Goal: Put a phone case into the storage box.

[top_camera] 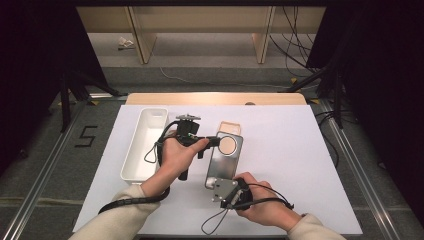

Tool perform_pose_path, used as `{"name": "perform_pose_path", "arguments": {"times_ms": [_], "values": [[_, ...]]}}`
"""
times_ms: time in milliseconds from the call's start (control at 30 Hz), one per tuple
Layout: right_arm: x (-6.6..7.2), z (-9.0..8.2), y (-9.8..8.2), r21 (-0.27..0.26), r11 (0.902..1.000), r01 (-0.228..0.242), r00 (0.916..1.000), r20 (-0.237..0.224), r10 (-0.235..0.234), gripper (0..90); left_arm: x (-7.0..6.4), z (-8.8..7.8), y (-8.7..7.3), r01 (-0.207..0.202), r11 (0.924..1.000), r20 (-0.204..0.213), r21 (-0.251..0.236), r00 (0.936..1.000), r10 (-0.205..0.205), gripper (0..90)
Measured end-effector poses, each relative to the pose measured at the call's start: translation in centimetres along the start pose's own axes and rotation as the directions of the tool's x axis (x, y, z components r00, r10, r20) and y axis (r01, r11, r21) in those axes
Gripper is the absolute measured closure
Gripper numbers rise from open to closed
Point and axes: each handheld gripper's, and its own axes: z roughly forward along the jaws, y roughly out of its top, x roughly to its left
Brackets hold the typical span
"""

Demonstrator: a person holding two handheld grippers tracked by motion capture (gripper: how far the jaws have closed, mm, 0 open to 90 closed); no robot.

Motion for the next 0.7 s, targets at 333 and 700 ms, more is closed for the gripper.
{"name": "perform_pose_path", "arguments": {"times_ms": [333, 700], "values": [[-0.1, 0.1, -0.2, -0.024, 0.9997, -0.006, 1.0, 0.001, 0.006, 79.6, 0.0, -0.2, 0.0, -0.055, 0.9983, -0.018, -0.021, 0.9984, 0.054, 82.2], [-1.3, -0.6, -0.8, -0.141, 0.9824, -0.122, 0.9901, 0.051, 0.131, 37.4, 0.7, -1.0, 0.2, -0.112, 0.9911, -0.045, -0.071, 0.993, 0.109, 82.2]]}}
